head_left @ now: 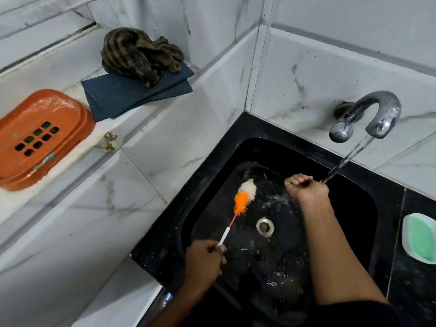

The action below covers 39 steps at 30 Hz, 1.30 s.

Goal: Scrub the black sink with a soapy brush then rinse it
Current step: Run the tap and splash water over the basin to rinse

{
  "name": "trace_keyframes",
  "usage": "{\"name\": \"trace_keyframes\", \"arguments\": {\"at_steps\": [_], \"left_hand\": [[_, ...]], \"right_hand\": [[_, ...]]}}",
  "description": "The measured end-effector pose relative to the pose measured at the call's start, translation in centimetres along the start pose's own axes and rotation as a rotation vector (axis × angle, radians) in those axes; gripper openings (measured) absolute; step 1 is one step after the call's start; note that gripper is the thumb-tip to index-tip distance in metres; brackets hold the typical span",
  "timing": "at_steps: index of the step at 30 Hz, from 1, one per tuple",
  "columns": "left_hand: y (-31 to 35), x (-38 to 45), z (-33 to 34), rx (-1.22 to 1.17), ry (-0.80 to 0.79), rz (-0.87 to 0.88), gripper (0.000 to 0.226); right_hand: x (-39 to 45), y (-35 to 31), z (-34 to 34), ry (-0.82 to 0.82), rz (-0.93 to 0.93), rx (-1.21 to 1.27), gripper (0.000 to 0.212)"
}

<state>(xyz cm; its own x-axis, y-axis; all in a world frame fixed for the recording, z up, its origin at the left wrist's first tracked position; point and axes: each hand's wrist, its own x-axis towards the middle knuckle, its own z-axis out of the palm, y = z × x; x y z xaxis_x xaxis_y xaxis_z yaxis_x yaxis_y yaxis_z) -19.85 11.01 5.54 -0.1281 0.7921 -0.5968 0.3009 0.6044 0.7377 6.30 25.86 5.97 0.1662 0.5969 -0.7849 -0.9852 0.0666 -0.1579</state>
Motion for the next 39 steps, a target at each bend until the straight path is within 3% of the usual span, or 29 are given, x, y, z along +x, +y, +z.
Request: {"name": "trace_keyframes", "arguments": {"at_steps": [3, 6, 9, 11, 14, 18, 22, 24, 29, 33, 39], "left_hand": [[0.2, 0.4, 0.0, 0.011, 0.007, 0.011, 0.028], [0.2, 0.6, 0.2, 0.016, 0.015, 0.002, 0.025], [0.3, 0.5, 0.4, 0.017, 0.005, -0.01, 0.023], [0.3, 0.3, 0.5, 0.023, 0.0, -0.012, 0.023], [0.3, 0.1, 0.5, 0.027, -0.006, -0.013, 0.024], [0.2, 0.1, 0.4, 0.016, 0.009, -0.021, 0.023], [-0.2, 0.2, 0.0, 0.01, 0.008, -0.027, 0.024], [-0.5, 0.4, -0.1, 0.005, 0.002, -0.029, 0.026], [-0.9, 0.6, -0.1, -0.015, 0.005, -0.046, 0.023], [-0.9, 0.5, -0.2, -0.009, 0.001, -0.041, 0.025], [-0.7, 0.5, -0.4, -0.014, -0.005, -0.047, 0.021]], "right_hand": [[0.0, -0.6, 0.1, 0.013, -0.073, 0.046, 0.04], [0.1, 0.5, 1.2, 0.043, -0.114, -0.193, 0.039], [-0.7, 4.3, 3.0, -0.095, -0.006, -0.551, 0.029], [-2.2, 7.4, 4.4, -0.213, 0.117, -0.804, 0.033], [-4.0, 10.8, 5.4, -0.328, 0.267, -1.003, 0.034], [-4.2, 10.8, 4.8, -0.256, 0.265, -0.936, 0.034], [-1.9, 5.7, 2.4, 0.012, 0.119, -0.369, 0.033], [-0.9, 2.7, 0.9, 0.04, 0.049, -0.141, 0.04], [-1.6, -1.0, -0.3, 0.055, -0.046, 0.057, 0.038], [-1.2, 0.7, 1.1, 0.08, -0.114, -0.191, 0.04], [-3.1, 8.6, 4.7, -0.247, 0.113, -0.781, 0.035]]}}
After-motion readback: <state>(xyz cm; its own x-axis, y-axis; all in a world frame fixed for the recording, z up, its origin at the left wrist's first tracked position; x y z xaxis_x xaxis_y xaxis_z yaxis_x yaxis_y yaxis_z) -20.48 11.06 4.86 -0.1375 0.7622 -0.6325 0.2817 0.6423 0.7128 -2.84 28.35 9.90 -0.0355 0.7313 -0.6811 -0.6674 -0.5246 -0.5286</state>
